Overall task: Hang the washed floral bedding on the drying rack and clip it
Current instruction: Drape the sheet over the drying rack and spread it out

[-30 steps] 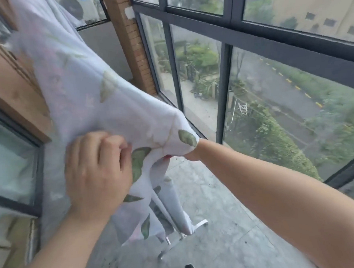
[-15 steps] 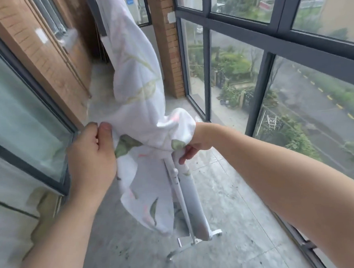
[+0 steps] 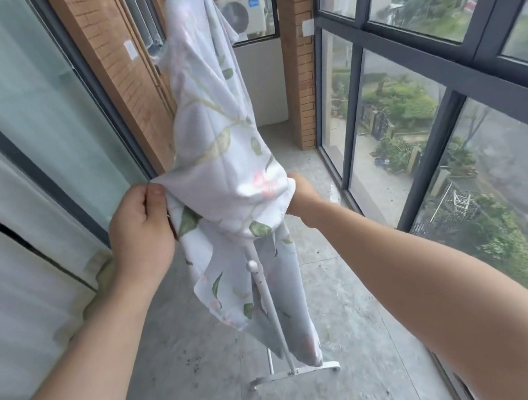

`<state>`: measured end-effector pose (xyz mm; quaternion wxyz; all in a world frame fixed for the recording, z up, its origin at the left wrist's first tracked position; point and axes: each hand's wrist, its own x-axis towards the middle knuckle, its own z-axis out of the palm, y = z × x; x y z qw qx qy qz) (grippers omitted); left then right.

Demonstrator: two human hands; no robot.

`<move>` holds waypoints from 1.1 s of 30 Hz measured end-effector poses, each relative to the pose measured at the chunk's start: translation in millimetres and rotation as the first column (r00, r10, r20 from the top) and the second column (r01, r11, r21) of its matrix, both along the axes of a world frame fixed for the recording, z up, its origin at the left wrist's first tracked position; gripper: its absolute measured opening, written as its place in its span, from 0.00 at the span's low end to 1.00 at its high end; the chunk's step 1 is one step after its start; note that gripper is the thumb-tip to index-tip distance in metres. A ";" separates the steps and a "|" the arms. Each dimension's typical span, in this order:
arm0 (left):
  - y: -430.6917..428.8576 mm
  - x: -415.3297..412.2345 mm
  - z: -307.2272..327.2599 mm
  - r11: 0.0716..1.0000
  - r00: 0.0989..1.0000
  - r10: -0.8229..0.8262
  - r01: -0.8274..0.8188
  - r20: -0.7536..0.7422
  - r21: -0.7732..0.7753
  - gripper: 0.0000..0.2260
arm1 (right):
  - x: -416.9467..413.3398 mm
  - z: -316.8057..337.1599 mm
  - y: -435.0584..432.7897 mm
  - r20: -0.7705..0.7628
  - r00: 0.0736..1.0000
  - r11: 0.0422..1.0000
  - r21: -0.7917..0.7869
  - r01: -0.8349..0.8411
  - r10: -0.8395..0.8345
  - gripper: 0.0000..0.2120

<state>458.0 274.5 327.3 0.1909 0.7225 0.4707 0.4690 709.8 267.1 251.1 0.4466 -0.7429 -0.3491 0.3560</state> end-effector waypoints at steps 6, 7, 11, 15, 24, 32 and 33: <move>-16.7 16.0 -9.6 0.997 0.998 0.014 -0.009 0.062 -0.076 0.15 | 37.0 -12.4 -28.4 0.003 0.980 0.980 0.007 0.200 -0.200 0.09; -20.0 17.4 -10.7 0.995 0.996 0.014 -0.005 0.086 -0.096 0.15 | 40.4 -11.1 -32.0 0.005 0.988 0.988 -0.011 0.152 -0.152 0.09; -35.2 20.7 -12.3 0.983 0.982 -0.010 0.044 0.188 -0.180 0.09 | 38.7 4.3 -62.3 0.189 0.909 0.904 -0.299 -0.307 0.371 0.05; -61.5 16.9 -24.3 0.950 0.984 -0.120 0.151 0.128 -0.273 0.08 | 23.8 5.6 -101.0 0.121 0.599 0.578 -0.466 -0.670 0.792 0.12; -107.3 20.2 -60.2 0.960 0.906 0.064 -0.170 -0.418 -0.222 0.27 | -13.3 15.4 -139.6 0.410 0.449 0.548 -0.164 -0.820 0.794 0.21; -109.0 -6.6 -48.4 0.910 0.914 0.391 -0.368 0.104 -0.190 0.05 | -39.6 49.1 -164.9 0.369 0.814 0.469 0.678 -0.566 0.449 0.13; -113.5 -10.3 -43.4 0.916 0.916 0.383 -0.360 0.119 -0.177 0.06 | -44.7 53.6 -169.1 0.334 0.818 0.447 0.709 -0.546 0.469 0.15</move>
